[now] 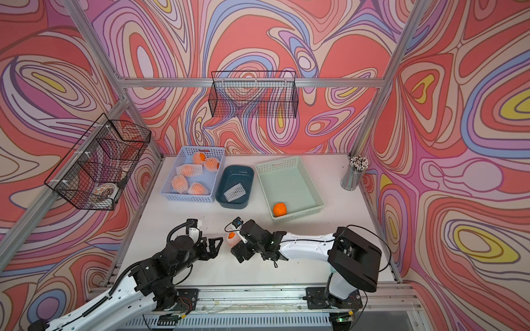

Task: Remove foam nets from oranges
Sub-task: Remove the foam net from the orange.

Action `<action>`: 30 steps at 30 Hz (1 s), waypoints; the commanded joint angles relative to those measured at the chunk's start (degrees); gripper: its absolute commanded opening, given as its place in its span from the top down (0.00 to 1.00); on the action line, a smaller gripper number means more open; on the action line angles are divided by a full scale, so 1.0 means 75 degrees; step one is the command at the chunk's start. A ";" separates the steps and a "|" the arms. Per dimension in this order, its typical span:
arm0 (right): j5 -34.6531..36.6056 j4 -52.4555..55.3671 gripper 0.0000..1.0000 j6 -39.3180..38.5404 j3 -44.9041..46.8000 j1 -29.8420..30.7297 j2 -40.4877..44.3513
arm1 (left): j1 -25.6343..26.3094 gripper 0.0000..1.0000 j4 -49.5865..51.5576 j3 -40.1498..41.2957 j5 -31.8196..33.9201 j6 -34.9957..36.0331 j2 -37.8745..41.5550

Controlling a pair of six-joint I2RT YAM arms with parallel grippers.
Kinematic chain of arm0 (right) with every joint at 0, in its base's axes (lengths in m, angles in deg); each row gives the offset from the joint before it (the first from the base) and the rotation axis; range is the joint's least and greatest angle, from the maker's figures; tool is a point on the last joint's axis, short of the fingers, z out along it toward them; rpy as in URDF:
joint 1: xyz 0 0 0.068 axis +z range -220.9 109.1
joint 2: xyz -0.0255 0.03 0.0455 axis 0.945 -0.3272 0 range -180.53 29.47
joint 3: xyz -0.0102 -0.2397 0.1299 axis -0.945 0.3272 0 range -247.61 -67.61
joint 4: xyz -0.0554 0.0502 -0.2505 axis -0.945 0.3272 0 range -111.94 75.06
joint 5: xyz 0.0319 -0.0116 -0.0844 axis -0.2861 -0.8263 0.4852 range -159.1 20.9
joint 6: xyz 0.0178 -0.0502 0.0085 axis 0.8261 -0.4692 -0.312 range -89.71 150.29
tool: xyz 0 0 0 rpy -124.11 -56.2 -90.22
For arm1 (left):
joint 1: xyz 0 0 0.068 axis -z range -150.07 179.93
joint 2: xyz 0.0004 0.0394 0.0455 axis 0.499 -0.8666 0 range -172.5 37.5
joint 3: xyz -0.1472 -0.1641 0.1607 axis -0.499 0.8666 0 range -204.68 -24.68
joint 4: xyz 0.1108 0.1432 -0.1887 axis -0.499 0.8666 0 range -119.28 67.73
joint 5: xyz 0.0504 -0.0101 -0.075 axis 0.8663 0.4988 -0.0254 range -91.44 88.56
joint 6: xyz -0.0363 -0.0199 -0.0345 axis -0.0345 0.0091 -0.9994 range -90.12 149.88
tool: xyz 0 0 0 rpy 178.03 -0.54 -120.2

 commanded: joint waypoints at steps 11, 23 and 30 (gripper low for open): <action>0.0781 -0.0450 0.19 -0.0640 -0.0446 0.0021 -0.0523 | -0.0068 0.18 -0.1210 0.0725 0.0043 0.0267 -0.0135; 0.0845 -0.0369 0.43 -0.0834 -0.0787 0.0023 -0.0912 | -0.0070 0.26 -0.2431 0.0784 -0.0120 0.0734 -0.1035; 0.0822 -0.0343 0.71 -0.0945 -0.0864 0.0009 -0.0908 | -0.0113 0.27 -0.2813 0.0764 -0.0171 0.1046 -0.1368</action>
